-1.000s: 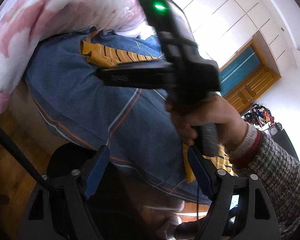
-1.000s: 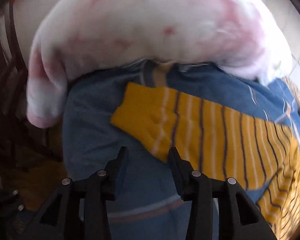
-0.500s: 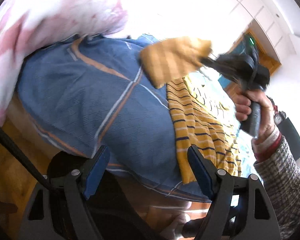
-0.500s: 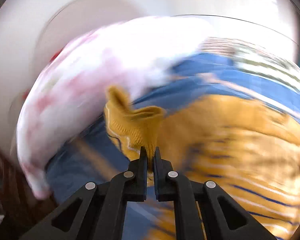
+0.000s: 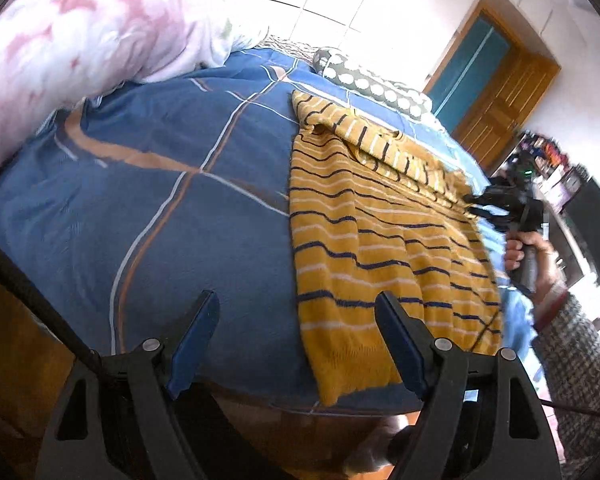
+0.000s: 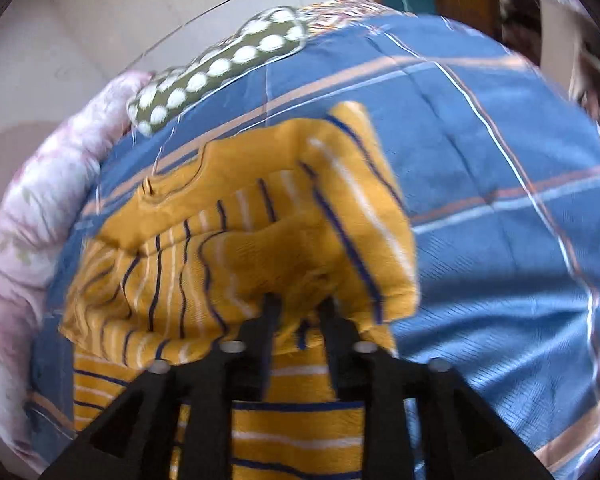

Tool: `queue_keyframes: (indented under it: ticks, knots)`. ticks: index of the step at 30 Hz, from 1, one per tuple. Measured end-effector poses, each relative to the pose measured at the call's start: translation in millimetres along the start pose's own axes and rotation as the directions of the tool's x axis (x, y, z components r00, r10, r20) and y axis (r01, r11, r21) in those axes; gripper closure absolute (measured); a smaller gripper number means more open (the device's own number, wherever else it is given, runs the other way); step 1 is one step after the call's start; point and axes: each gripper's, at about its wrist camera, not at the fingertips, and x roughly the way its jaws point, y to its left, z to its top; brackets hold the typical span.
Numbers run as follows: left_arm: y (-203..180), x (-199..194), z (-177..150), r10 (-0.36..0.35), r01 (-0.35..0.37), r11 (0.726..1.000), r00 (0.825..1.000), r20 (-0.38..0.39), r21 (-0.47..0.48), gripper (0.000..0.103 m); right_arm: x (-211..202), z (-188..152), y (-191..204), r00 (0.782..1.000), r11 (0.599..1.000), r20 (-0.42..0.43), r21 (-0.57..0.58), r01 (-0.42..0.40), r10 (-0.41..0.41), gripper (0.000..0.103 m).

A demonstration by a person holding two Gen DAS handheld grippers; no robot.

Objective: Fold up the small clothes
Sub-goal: 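Lay the sleeve onto the sweater body and open the right tool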

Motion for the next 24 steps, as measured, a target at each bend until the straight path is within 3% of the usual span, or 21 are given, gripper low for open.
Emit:
queue_keyframes:
  ticks: [3, 5, 10, 13, 17, 19, 24]
  knots:
    - [-8.7, 7.3, 6.5, 0.032, -0.031, 0.999, 0.999, -0.022, 0.045, 0.021, -27.8, -9.3, -14.0, 0.999, 1.0, 0.04, -0.02, 0.013, -0.012, 0.06]
    - [-8.8, 16.2, 12.0, 0.034, -0.032, 0.998, 0.998, -0.044, 0.048, 0.019, -43.1, -17.7, -35.3, 0.999, 0.999, 0.021, -0.007, -0.048, 0.048, 0.059]
    - [1.9, 43.0, 24.7, -0.046, 0.035, 0.995, 0.991, -0.122, -0.092, 0.019, -70.7, -52.5, -63.9, 0.985, 0.986, -0.036, -0.016, -0.169, 0.168, 0.059]
    - [0.0, 53.3, 25.6, -0.082, 0.061, 0.987, 0.986, -0.143, -0.151, 0.019, -86.2, -63.1, -63.7, 0.992, 0.987, -0.012, -0.1, -0.129, 0.128, 0.059]
    - [-21.6, 57.5, 23.1, -0.061, 0.045, 0.992, 0.988, -0.139, -0.116, 0.019, -85.1, -45.0, -45.9, 0.99, 0.983, 0.048, -0.136, -0.127, 0.134, 0.059]
    - [-33.3, 55.8, 21.4, -0.05, 0.04, 0.996, 0.99, -0.13, -0.079, 0.019, -70.3, -27.3, -29.6, 0.987, 0.98, 0.075, -0.15, -0.128, 0.14, 0.059]
    - [-44.3, 50.7, 21.9, -0.003, 0.001, 1.0, 0.995, -0.1, -0.022, 0.019, -6.8, 3.8, 4.3, 0.999, 0.98, 0.041, -0.197, 0.025, -0.018, 0.057]
